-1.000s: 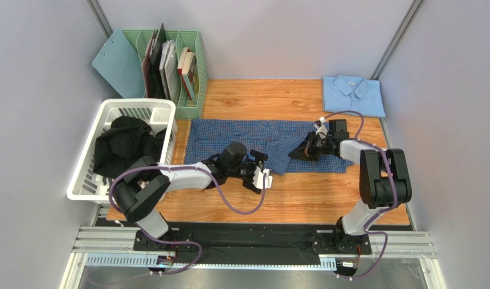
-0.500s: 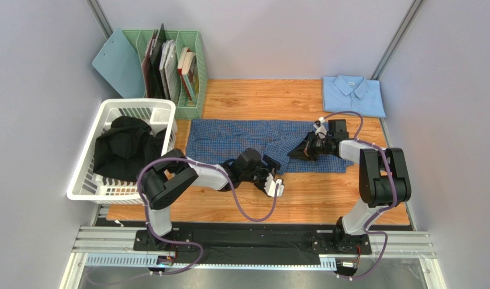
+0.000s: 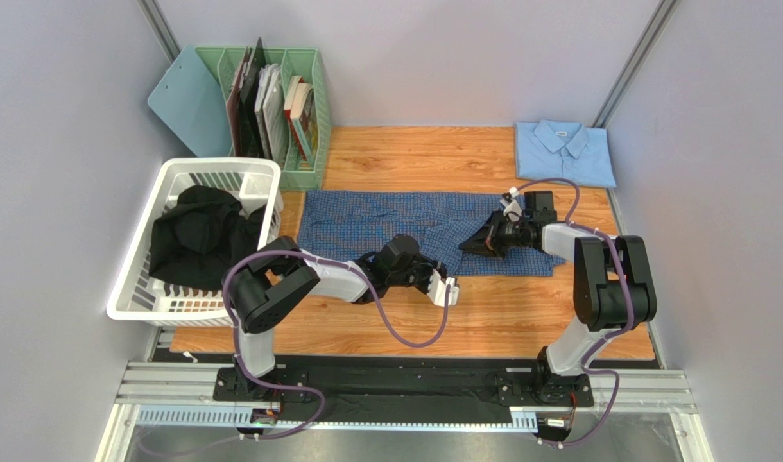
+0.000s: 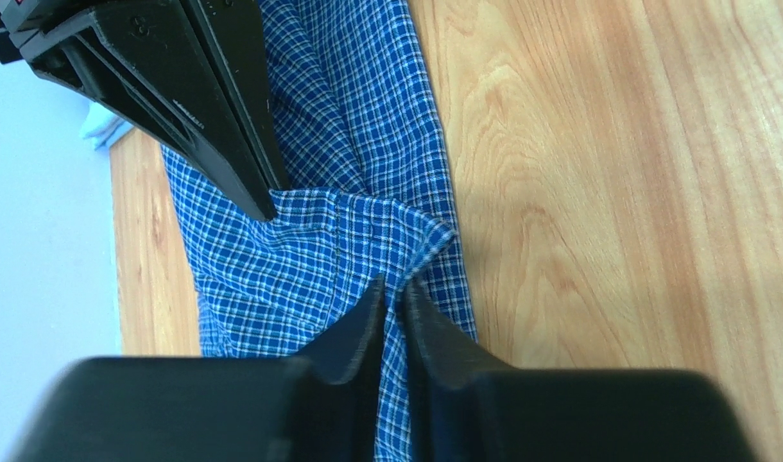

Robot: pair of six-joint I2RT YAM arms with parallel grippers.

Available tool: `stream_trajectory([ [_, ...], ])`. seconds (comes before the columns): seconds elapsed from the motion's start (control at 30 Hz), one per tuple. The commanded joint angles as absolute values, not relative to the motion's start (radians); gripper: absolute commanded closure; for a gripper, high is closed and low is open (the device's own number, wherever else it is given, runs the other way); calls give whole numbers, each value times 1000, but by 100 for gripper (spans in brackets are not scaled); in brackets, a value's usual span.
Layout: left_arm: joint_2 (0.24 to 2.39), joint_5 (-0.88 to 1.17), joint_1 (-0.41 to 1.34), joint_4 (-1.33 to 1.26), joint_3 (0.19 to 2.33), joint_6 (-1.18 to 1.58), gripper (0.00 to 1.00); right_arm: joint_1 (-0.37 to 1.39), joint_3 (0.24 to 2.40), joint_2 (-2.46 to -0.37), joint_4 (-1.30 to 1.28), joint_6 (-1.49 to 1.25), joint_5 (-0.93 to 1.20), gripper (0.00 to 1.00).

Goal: Fold and stack the long sleeve shirts
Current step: Fold the shirt

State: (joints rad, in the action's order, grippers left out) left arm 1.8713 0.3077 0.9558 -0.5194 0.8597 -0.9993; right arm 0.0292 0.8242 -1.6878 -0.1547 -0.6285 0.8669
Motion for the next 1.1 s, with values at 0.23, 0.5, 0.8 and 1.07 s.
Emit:
stream_trajectory([
  [0.23, 1776, 360, 934, -300, 1002, -861, 100, 25, 851, -1683, -144, -612, 900, 98],
  [0.5, 1741, 566, 829, -45, 1167, -687, 100, -36, 1009, -1663, -541, -203, 957, 63],
  [0.8, 1798, 739, 744, 106, 1291, -598, 100, -60, 1089, -1476, -778, 325, 928, 33],
  [1.07, 1804, 784, 733, 135, 1319, -583, 100, 96, 931, -1269, -417, 601, 842, 29],
])
